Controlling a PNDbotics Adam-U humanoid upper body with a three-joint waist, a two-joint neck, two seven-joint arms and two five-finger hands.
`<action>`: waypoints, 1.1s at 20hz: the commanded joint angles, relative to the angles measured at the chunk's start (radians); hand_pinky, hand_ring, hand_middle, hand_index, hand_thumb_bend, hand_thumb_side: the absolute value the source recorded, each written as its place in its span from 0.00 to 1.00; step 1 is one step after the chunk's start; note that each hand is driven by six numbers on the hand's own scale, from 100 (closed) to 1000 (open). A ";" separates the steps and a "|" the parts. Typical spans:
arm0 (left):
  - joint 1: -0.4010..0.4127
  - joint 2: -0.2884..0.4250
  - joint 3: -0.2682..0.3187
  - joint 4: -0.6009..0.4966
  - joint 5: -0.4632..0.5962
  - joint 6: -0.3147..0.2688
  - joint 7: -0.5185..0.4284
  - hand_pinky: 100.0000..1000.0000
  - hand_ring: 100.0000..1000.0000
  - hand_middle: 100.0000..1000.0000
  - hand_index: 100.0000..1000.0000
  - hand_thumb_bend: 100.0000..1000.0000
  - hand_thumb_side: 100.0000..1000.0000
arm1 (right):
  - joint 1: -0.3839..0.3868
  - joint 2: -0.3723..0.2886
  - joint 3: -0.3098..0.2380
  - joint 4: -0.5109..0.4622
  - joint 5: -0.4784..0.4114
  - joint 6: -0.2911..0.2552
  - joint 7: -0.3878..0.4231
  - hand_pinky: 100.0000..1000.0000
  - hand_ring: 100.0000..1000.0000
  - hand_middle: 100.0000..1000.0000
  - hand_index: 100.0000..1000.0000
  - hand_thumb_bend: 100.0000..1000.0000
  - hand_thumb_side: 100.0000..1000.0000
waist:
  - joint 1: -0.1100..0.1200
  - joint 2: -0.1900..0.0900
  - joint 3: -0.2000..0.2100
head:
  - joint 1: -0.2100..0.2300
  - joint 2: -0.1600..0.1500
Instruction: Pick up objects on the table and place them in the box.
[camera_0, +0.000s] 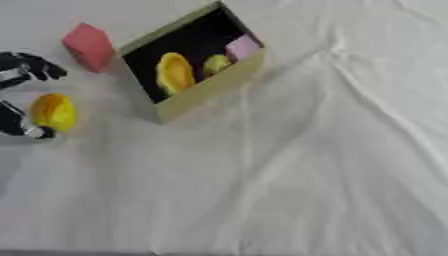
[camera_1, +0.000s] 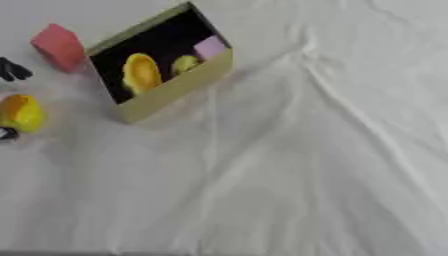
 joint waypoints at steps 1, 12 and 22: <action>-0.021 0.016 0.004 0.024 -0.012 -0.008 0.001 0.81 0.80 0.77 0.89 0.61 0.00 | -0.005 -0.015 -0.014 -0.015 0.000 0.004 -0.003 0.85 0.78 0.67 0.81 0.00 0.43 | -0.002 -0.017 -0.002 | 0.007 -0.007; -0.056 -0.017 -0.011 0.104 -0.053 -0.036 0.009 0.73 0.72 0.65 0.80 0.53 0.00 | 0.004 -0.002 -0.020 -0.015 -0.003 0.007 -0.013 0.85 0.78 0.66 0.81 0.00 0.44 | -0.004 -0.014 -0.008 | 0.013 -0.009; -0.058 -0.018 -0.017 0.078 -0.062 -0.052 0.036 0.65 0.60 0.53 0.69 0.44 0.00 | 0.019 0.010 -0.027 -0.015 -0.007 0.017 -0.024 0.85 0.78 0.66 0.81 0.00 0.45 | -0.002 -0.015 -0.008 | 0.016 -0.009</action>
